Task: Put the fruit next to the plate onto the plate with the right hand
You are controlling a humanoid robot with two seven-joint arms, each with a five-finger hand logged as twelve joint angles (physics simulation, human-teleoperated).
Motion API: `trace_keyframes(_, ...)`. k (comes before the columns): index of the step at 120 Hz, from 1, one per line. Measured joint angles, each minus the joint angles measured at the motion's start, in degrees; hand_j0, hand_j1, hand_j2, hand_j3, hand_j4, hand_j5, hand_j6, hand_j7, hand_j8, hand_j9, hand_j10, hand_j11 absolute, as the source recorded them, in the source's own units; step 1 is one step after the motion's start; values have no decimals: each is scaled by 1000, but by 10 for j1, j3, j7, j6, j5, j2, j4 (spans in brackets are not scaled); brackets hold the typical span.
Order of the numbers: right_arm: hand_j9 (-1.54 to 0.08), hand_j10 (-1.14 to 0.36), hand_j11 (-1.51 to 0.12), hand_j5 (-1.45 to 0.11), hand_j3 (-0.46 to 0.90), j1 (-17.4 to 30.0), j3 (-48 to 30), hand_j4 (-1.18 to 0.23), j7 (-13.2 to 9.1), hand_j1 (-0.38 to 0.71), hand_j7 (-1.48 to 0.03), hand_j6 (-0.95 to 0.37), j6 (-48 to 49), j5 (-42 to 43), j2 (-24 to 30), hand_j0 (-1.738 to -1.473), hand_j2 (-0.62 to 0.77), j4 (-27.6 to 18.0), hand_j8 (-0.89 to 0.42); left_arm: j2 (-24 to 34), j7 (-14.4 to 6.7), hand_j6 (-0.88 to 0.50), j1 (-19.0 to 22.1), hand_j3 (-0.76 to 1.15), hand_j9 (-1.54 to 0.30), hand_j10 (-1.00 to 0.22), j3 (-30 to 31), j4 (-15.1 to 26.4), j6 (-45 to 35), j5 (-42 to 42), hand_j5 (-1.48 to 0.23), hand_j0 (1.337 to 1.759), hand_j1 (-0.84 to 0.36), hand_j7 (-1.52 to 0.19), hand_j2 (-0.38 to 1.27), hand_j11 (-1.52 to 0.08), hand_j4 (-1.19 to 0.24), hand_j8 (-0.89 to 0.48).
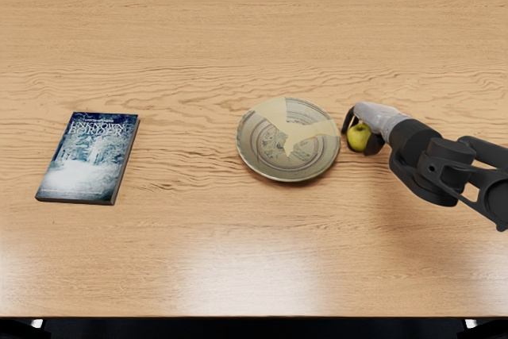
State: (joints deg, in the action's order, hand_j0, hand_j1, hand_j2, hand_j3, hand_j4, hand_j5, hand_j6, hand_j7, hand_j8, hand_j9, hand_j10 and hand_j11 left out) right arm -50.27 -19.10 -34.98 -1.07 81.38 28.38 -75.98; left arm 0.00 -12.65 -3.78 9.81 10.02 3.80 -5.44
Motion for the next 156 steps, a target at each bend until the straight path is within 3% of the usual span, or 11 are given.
trace_keyframes(27,-825,-633,-826,-805,0,1,-4,-646,0,253,-821,-480,0,-2,2,-1654,209,1,-446,0,0,0,0,0,0,0,0,0,0,0,0,1658,349,0,0,0,0,0)
trace_keyframes(110,-906,-643,-912,-895,0,-27,-50,-638,0,274,-868,-430,10,-12,11,-1656,223,-18,-393,0,0,0,0,0,0,0,0,0,0,0,0,1658,349,0,0,0,0,0)
trace_keyframes(156,-909,-643,-916,-901,1,-46,-51,-639,0,273,-870,-434,35,-35,-25,-1656,231,-55,-396,0,0,0,0,0,0,0,0,0,0,0,0,1658,349,0,0,0,0,0)
